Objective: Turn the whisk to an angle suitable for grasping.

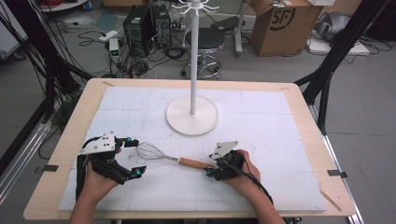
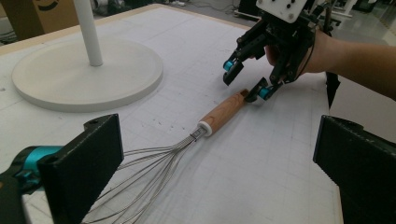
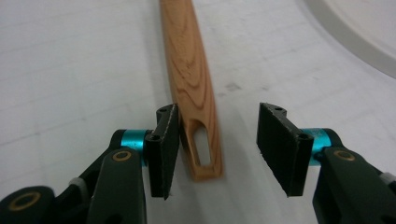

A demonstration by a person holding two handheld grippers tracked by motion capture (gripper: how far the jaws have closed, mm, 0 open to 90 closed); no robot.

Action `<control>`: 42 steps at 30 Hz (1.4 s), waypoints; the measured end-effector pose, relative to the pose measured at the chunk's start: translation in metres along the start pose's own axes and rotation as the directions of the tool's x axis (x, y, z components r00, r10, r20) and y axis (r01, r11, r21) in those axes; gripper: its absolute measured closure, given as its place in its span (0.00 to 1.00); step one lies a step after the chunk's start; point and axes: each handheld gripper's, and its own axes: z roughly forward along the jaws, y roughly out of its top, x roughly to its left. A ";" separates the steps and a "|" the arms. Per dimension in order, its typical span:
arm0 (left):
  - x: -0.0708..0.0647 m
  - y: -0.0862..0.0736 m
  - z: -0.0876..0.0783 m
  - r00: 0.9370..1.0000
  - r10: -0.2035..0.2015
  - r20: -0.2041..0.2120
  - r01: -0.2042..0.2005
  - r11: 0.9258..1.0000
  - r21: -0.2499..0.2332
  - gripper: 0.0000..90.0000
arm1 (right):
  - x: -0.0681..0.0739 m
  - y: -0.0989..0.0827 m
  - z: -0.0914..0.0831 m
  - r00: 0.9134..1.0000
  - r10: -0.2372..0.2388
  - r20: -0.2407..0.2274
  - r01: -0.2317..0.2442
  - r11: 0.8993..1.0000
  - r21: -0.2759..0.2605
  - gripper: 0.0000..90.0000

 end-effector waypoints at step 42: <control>0.008 -0.005 0.005 0.999 0.001 -0.047 0.000 1.000 0.019 0.02 | -0.041 -0.052 -0.093 0.976 0.215 -0.023 -0.210 0.915 -0.345 0.11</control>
